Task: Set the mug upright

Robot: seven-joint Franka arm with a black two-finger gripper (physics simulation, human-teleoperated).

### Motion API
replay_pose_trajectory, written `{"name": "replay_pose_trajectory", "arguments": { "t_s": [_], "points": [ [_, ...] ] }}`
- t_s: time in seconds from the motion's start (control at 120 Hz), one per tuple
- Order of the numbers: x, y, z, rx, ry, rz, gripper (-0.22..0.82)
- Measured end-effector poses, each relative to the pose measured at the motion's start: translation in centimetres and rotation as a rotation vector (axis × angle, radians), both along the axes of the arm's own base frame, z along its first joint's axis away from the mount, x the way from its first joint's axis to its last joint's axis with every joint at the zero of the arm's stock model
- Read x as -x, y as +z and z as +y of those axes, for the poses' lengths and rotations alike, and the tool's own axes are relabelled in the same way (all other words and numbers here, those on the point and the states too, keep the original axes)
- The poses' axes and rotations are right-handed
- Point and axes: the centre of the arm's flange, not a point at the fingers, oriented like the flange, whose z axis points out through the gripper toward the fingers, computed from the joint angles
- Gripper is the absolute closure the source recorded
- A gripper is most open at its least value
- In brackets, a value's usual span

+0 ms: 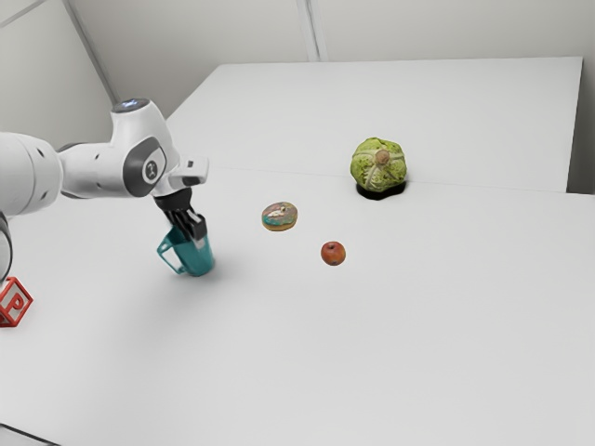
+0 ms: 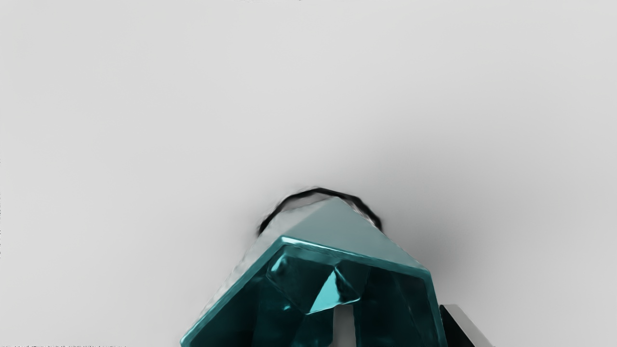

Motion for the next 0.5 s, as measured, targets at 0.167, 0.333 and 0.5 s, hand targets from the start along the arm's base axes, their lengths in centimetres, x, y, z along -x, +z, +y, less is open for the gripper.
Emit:
{"name": "replay_pose_trajectory", "arguments": {
  "t_s": [0.167, 0.333, 0.5],
  "points": [
    [-0.1, 0.1, 0.2, 0.001, 0.061, -0.014, 0.24],
    [0.2, 2.6, 0.0, 0.0, 0.101, -0.027, 0.12],
    [1.1, 14.5, -1.1, -0.008, 0.118, -0.088, 0.06]
  ]
}}
